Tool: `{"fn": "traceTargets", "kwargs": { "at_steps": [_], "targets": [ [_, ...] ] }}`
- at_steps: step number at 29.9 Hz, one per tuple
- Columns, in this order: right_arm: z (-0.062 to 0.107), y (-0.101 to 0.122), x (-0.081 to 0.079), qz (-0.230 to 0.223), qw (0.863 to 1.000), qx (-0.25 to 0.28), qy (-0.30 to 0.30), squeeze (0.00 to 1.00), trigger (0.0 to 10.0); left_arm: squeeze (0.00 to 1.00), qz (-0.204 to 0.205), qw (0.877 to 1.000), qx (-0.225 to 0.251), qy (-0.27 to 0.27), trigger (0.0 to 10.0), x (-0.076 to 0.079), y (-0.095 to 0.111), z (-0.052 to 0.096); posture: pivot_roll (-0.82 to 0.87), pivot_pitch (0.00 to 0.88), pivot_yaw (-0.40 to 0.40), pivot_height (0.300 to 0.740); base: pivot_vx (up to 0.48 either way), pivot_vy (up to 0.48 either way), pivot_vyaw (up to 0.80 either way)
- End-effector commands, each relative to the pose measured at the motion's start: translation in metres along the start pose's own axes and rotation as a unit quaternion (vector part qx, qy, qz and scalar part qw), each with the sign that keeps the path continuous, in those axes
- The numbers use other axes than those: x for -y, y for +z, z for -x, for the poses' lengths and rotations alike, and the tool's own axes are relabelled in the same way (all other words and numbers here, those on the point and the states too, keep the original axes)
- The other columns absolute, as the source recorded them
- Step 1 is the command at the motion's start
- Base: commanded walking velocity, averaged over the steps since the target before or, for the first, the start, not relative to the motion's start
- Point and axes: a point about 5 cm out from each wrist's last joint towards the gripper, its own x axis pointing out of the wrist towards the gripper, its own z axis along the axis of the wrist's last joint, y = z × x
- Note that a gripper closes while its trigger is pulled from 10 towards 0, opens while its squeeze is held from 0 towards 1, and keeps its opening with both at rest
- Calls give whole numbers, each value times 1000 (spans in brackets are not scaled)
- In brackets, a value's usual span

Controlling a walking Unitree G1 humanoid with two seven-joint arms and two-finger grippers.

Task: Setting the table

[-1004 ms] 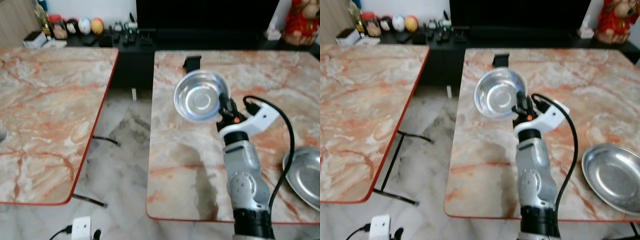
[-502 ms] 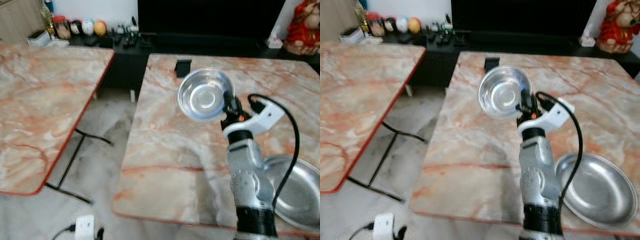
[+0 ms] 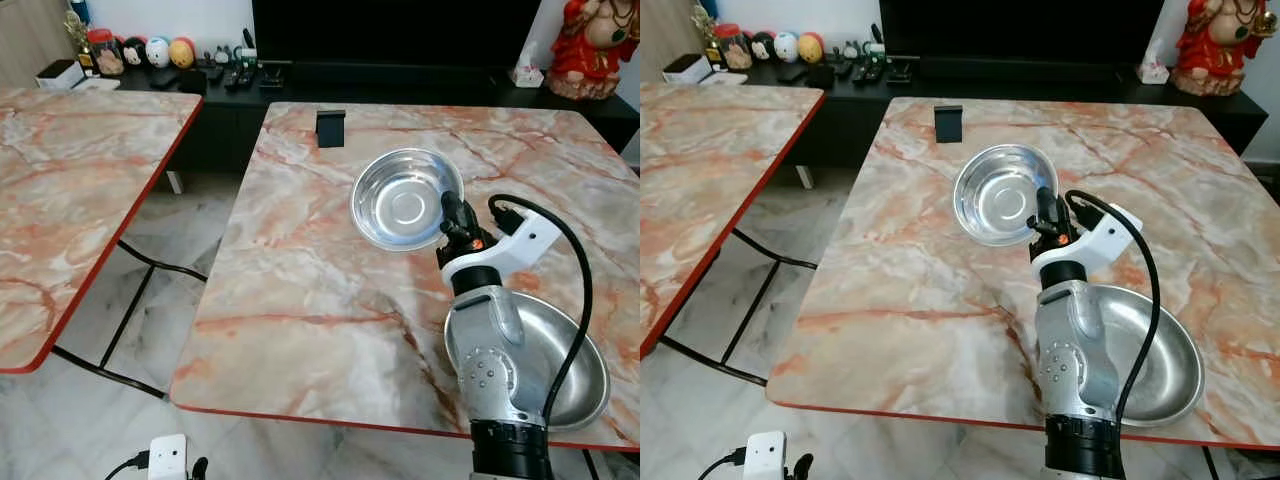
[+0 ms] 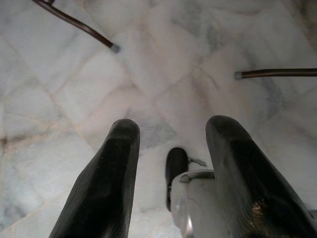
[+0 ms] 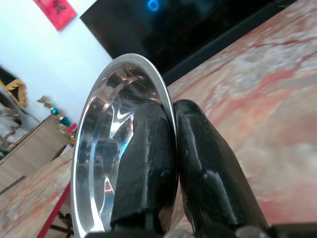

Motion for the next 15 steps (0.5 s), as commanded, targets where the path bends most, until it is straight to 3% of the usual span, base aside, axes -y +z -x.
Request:
{"fn": "traceTargets", "kwargs": {
  "at_steps": [1,7,9,15],
  "targets": [
    [-3,7,-6,-1,1000,14,9,0,10000,0,3,1000,-13,4,10000,-4,-6,2,-24,77,-4,740,0,0,0],
    [-4,7,-5,-1,1000,8,9,0,10000,0,7,1000,-11,1,10000,-4,-6,2,-25,77,-6,740,0,0,-108],
    [-4,8,-5,1,1000,11,10,0,10000,0,9,1000,-11,0,10000,-3,-6,2,-25,77,-6,740,-294,0,-609],
    [-6,10,-3,6,1000,16,7,0,10000,0,9,1000,-13,-1,10000,-3,-6,2,-25,74,-8,740,-288,0,0]
  ]
}}
